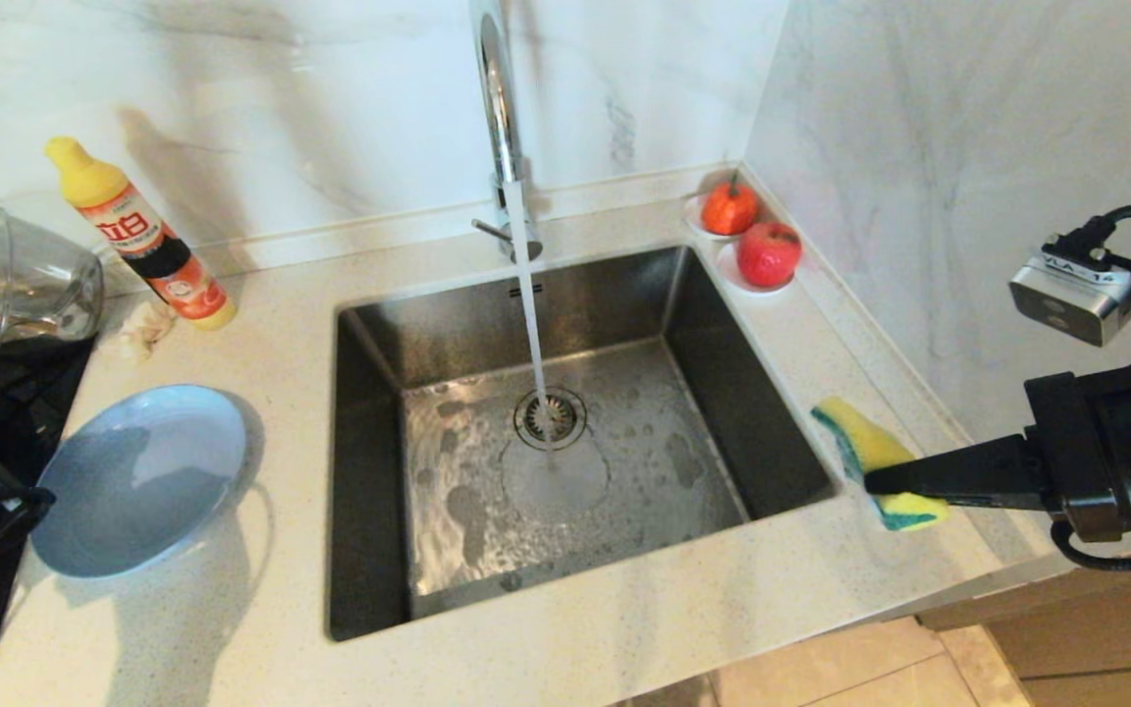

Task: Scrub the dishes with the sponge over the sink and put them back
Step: Place the plate on the table, then put down the sponge

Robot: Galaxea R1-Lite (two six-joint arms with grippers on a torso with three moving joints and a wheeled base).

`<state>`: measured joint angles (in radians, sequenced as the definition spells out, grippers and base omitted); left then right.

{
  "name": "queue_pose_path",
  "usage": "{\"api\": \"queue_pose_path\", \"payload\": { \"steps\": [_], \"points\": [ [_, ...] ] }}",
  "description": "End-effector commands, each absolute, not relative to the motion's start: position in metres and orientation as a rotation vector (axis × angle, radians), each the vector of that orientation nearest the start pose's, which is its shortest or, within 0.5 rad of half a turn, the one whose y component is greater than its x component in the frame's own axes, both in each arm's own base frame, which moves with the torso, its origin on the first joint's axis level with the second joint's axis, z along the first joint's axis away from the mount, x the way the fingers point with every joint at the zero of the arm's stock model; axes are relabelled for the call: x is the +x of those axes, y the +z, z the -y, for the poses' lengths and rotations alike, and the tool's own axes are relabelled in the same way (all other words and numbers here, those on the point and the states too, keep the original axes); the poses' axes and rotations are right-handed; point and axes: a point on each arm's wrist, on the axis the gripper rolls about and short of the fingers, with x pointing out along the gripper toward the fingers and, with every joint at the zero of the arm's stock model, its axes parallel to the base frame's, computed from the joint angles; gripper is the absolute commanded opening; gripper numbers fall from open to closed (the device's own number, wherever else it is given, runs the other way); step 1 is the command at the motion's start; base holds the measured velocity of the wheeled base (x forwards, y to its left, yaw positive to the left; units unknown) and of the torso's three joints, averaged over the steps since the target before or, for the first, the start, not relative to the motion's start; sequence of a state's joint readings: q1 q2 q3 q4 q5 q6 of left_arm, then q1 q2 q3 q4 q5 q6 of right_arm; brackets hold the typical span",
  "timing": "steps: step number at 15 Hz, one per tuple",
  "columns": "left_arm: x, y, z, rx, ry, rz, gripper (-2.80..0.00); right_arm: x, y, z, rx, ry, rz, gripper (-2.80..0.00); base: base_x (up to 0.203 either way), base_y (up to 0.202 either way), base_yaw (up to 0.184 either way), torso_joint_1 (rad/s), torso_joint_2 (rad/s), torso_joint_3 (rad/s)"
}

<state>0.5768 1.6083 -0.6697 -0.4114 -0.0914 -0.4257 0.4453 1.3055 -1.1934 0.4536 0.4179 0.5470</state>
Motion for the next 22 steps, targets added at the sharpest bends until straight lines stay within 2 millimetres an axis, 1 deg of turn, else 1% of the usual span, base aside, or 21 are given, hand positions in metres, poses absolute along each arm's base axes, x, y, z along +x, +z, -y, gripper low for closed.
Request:
{"api": "queue_pose_path", "payload": {
  "steps": [1, 2, 3, 5, 6, 7, 9, 11, 13, 14, 15, 16, 17, 18, 19, 20, 22],
  "points": [
    [0.223, 0.165, -0.142, -0.576, 0.566, -0.348, 0.0, 0.164, 0.292, -0.089, 0.492, 0.658, -0.793, -2.8, 0.0, 0.0, 0.0, 0.0, 0.0, 0.0],
    [0.221, 0.176, -0.141, -0.568, 0.557, -0.319, 0.0, 0.164, 0.293, -0.088, 0.492, 0.659, -0.79, -2.8, 0.0, 0.0, 0.0, 0.0, 0.0, 0.0],
    [0.22, 0.191, -0.138, -0.556, 0.539, -0.283, 0.0, 0.163, 0.293, -0.088, 0.492, 0.659, -0.789, -2.8, 0.0, 0.0, 0.0, 0.0, 0.0, 0.0],
    [0.23, 0.217, -0.122, -0.522, 0.455, -0.242, 0.0, 0.163, 0.293, -0.088, 0.493, 0.659, -0.786, -2.8, 0.0, 0.0, 0.0, 0.0, 0.0, 0.0],
    [0.236, 0.226, -0.115, -0.5, 0.415, -0.229, 0.0, 0.163, 0.294, -0.088, 0.493, 0.659, -0.784, -2.8, 0.0, 0.0, 0.0, 0.0, 0.0, 0.0],
    [0.245, 0.233, -0.108, -0.471, 0.375, -0.226, -2.8, 0.162, 0.294, -0.087, 0.494, 0.657, -0.782, -2.8, 0.0, 0.0, 0.0, 0.0, 0.0, 0.0],
    [0.269, 0.24, -0.091, -0.408, 0.279, -0.25, -2.8, 0.161, 0.294, -0.087, 0.49, 0.657, -0.782, -2.8, 0.0, 0.0, 0.0, 0.0, 0.0, 0.0],
    [0.296, 0.242, -0.071, -0.366, 0.187, -0.267, -2.8, 0.161, 0.294, -0.087, 0.485, 0.657, -0.778, -2.8, 0.0, 0.0, 0.0, 0.0, 0.0, 0.0],
    [0.31, 0.246, -0.044, -0.279, 0.083, -0.267, -2.8, 0.163, 0.294, -0.087, 0.481, 0.647, -0.775, -2.8, 0.0, 0.0, 0.0, 0.0, 0.0, 0.0],
    [0.319, 0.246, -0.034, -0.178, 0.029, -0.254, -2.8, 0.166, 0.294, -0.089, 0.477, 0.632, -0.774, -2.8, 0.0, 0.0, 0.0, 0.0, 0.0, 0.0],
    [0.326, 0.248, -0.024, -0.12, -0.014, -0.214, -2.8, 0.167, 0.293, -0.089, 0.476, 0.624, -0.773, -2.8, 0.0, 0.0, 0.0, 0.0, 0.0, 0.0],
    [0.328, 0.253, -0.01, -0.091, -0.061, -0.159, -2.8, 0.167, 0.293, -0.089, 0.476, 0.623, -0.774, -2.8, 0.0, 0.0, 0.0, 0.0, 0.0, 0.0],
    [0.327, 0.255, 0.008, -0.077, -0.115, -0.123, -2.8, 0.166, 0.292, -0.088, 0.477, 0.621, -0.775, -2.8, 0.0, 0.0, 0.0, 0.0, 0.0, 0.0],
    [0.323, 0.258, 0.021, -0.07, -0.151, -0.087, -2.8, 0.166, 0.292, -0.088, 0.478, 0.619, -0.775, -2.8, 0.0, 0.0, 0.0, 0.0, 0.0, 0.0],
    [0.313, 0.265, 0.027, -0.069, -0.167, -0.056, -2.8, 0.167, 0.293, -0.086, 0.482, 0.612, -0.768, -2.8, 0.0, 0.0, 0.0, 0.0, 0.0, 0.0],
    [0.291, 0.276, 0.029, -0.068, -0.179, -0.014, -2.8, 0.168, 0.293, -0.084, 0.486, 0.6, -0.766, -2.8, 0.0, 0.0, 0.0, 0.0, 0.0, 0.0],
    [0.238, 0.297, 0.028, -0.066, -0.194, 0.075, -2.8, 0.17, 0.291, -0.082, 0.492, 0.583, -0.766, -2.8, 0.0, 0.0, 0.0, 0.0, 0.0, 0.0]
  ]
}}
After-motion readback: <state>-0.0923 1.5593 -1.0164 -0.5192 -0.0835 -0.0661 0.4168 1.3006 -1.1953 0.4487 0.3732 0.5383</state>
